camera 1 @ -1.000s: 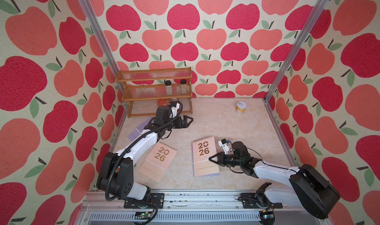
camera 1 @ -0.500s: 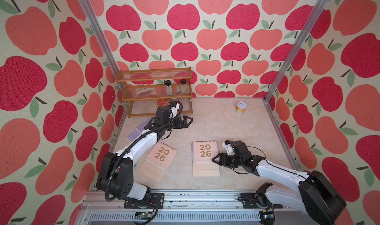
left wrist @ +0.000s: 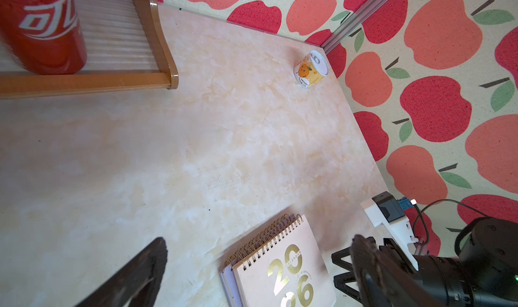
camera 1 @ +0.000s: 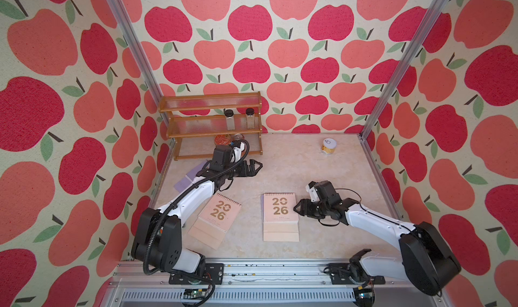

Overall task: Stack the calendars
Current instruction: Adjust the calendar at the calendar.

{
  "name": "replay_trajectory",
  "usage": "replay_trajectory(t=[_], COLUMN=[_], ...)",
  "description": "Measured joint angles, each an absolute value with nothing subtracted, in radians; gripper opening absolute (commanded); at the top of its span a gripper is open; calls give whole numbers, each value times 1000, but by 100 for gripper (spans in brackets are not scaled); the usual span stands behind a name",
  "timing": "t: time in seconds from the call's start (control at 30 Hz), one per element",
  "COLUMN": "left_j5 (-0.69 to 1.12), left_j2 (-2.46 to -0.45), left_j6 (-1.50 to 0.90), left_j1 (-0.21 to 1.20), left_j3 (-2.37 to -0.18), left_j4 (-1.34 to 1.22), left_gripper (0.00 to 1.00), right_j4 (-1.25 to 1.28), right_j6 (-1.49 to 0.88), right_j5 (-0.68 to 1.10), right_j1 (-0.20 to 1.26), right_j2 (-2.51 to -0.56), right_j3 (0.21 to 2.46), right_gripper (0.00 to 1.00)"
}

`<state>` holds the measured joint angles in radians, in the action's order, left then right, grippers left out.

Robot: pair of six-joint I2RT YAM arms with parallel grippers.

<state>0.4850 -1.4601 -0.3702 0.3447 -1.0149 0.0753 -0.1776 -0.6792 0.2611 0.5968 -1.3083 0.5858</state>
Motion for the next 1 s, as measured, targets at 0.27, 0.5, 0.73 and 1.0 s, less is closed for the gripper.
replay_trajectory(t=[0.27,0.5,0.73,1.0], left_j5=[477,478,478,479], left_j2=[-1460,-1460,-1460,-1465], left_j6=[-367,-367,-367,-367], left_j1=[344,342,338,335], left_j3=[-1015,-1015,-1015,-1015], left_j4=[86,86,86,86], left_gripper=[100,100,100,100], right_j4=[-171,-158,-147,-149], right_j6=[-634,-615,-605,-602], right_j5=[272,287,298,308], right_j1=[593,593,593,597], right_j2=[-1432,-1483,-1501,-1526], right_j3=[673,717,742,766], right_gripper=[60,60,60,59])
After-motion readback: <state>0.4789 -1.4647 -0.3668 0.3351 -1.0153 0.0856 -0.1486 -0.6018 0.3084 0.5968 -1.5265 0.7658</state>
